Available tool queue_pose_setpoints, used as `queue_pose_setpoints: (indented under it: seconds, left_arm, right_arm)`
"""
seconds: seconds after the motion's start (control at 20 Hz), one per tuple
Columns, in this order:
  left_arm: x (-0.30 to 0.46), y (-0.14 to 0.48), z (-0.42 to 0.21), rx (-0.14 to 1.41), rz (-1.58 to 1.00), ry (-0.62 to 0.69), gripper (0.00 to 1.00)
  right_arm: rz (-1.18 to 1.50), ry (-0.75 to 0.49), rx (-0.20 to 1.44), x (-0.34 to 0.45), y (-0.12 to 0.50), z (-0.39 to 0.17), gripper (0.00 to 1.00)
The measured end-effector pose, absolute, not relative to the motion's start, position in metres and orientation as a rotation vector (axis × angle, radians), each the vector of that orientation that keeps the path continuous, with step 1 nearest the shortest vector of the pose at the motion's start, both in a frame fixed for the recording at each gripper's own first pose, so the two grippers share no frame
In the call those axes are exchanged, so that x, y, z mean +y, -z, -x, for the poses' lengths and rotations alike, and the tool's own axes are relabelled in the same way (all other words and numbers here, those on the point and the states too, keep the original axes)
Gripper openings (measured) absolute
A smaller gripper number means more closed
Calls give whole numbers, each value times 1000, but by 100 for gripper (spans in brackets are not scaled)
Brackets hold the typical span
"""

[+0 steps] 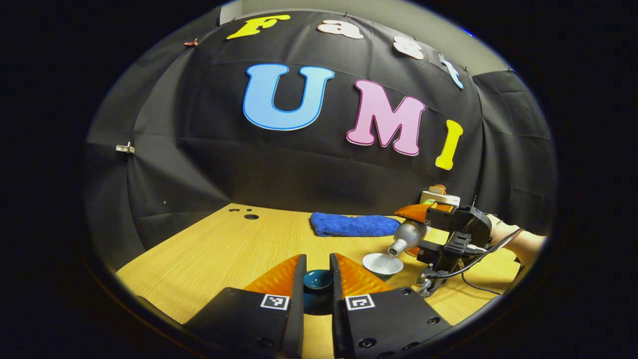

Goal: Open the teacup lid with one hand, grasp the water bottle and pour water into the teacup with the other hand; after pouring, place the water bottle on the coaster and then close the teacup lid.

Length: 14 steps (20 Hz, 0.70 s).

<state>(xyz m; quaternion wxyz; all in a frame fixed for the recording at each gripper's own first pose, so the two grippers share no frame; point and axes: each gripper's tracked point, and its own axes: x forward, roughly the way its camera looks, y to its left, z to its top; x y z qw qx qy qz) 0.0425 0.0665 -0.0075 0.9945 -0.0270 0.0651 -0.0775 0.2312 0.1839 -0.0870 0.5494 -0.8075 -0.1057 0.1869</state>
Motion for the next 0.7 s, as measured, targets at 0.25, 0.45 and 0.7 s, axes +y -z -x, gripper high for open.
queue_pose_setpoints:
  seconds: [0.25,0.45,0.7]
  left_arm:
    - [68,9,-41,132,56,156,27]
    - [67,9,-40,133,57,160,27]
    - [63,8,-39,132,54,169,27]
  right_arm:
    - [1944,-445,-279,186,85,-231,80]
    - [1956,-435,-276,180,79,-234,80]
    - [1968,-436,-296,183,73,-234,80]
